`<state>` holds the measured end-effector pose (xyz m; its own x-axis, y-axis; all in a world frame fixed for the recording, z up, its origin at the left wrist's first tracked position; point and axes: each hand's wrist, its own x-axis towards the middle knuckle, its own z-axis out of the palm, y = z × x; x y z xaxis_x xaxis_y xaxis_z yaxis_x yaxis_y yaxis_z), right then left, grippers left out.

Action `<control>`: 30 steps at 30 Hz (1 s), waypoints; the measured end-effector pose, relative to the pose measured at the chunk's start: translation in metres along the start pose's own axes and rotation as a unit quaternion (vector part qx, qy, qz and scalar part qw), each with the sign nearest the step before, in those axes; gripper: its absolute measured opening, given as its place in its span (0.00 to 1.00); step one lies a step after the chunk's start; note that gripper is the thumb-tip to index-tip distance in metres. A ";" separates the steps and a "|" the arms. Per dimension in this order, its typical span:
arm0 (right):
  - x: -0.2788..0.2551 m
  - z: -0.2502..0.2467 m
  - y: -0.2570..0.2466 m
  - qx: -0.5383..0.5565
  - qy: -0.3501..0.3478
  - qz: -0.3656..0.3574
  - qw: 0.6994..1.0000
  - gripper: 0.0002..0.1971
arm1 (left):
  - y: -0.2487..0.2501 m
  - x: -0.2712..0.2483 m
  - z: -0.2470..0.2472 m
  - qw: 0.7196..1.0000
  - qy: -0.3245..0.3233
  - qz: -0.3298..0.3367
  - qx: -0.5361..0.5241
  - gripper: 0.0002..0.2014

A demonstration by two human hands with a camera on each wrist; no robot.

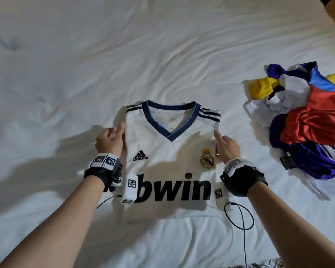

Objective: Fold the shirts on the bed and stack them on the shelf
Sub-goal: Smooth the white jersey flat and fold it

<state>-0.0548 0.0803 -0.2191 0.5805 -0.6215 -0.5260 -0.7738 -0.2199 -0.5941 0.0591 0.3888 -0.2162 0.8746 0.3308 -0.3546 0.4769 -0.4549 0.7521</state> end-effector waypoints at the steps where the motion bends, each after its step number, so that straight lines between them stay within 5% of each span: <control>1: -0.012 -0.002 0.008 0.003 -0.009 0.000 1.000 0.26 | -0.008 -0.016 -0.006 1.000 -0.007 -0.007 0.000 0.21; 5: -0.058 -0.002 0.035 -0.034 -0.030 -0.015 0.999 0.25 | -0.056 -0.078 -0.021 0.997 -0.058 0.010 0.051 0.22; 10: -0.065 0.009 0.054 -0.088 0.003 -0.052 0.995 0.26 | -0.080 -0.090 -0.022 0.994 -0.018 0.092 0.057 0.16; 19: -0.105 0.007 0.069 -0.049 -0.017 0.000 0.999 0.27 | -0.083 -0.120 -0.035 0.995 -0.037 0.034 0.089 0.23; 25: -0.129 -0.001 0.106 -0.004 -0.039 -0.071 0.997 0.30 | -0.108 -0.135 -0.054 0.994 -0.059 0.063 0.063 0.21; 30: -0.134 -0.011 0.111 -0.023 -0.039 -0.030 0.999 0.09 | -0.108 -0.137 -0.059 0.993 -0.063 0.044 0.094 0.13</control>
<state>-0.2214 0.1304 -0.2083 0.6423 -0.5466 -0.5373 -0.7471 -0.2896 -0.5983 -0.1175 0.4417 -0.2161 0.9118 0.1816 -0.3684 0.3958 -0.6282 0.6698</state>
